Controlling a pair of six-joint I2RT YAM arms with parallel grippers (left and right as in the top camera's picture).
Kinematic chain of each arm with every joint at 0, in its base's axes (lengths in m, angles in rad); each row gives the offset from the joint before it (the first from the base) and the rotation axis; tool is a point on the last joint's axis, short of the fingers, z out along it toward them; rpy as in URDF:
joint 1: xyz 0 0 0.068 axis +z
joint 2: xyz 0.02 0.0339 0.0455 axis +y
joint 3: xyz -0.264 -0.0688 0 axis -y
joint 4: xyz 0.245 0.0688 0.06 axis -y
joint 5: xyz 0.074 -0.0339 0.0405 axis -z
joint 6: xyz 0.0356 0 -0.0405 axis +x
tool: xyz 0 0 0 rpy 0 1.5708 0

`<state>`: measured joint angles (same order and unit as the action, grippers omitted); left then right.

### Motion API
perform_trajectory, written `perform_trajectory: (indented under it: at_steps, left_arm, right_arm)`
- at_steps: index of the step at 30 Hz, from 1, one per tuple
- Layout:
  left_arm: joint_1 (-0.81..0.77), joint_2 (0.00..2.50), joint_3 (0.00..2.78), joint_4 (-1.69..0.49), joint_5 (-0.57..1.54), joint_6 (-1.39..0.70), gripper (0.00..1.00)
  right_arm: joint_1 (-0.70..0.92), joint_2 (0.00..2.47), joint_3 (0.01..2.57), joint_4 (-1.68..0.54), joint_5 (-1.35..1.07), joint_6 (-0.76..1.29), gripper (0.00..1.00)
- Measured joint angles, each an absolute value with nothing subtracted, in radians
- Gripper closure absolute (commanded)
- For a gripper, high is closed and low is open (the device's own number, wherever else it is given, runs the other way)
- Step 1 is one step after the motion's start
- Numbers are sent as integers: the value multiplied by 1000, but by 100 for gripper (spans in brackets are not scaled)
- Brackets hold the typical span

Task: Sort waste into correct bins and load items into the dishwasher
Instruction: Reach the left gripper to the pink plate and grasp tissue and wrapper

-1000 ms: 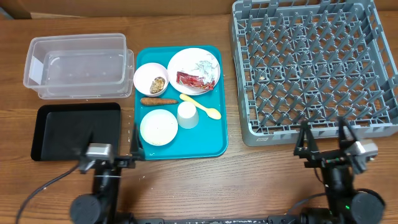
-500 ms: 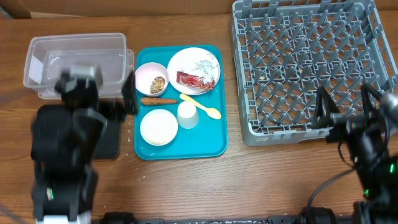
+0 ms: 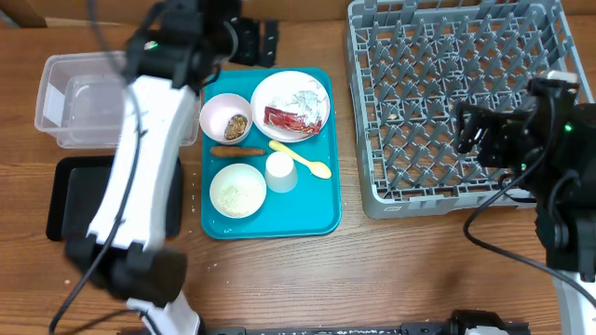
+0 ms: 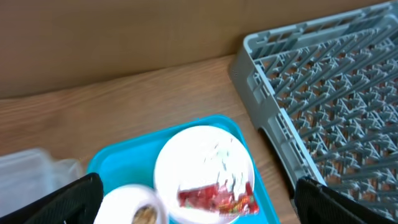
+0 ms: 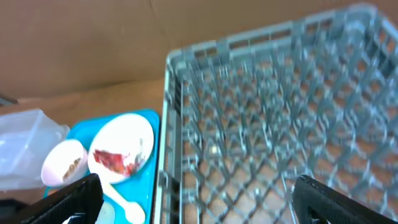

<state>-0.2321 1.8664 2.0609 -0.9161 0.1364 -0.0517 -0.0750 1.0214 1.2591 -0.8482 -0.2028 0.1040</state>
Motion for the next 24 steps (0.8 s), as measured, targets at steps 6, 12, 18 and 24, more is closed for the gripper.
perform_trajectory:
  at_steps: [6,12,18,24]
  left_arm:
    - [-253,2064,2073,-864,184,14,17]
    - [-284,2230,2073,-897,159,-25,20]
    - [-321,2285,2073,-981,130,-156,0]
    - [-364,2285,2073,-994,76,-75,0]
  right_arm:
    - [-75,1053,1259,-937,-203,104,0]
    - [-75,1056,1259,-969,-203,104,0]
    - [-75,1056,1259,-983,-203,104,0]
    - [-75,1056,1259,-985,-205,104,0]
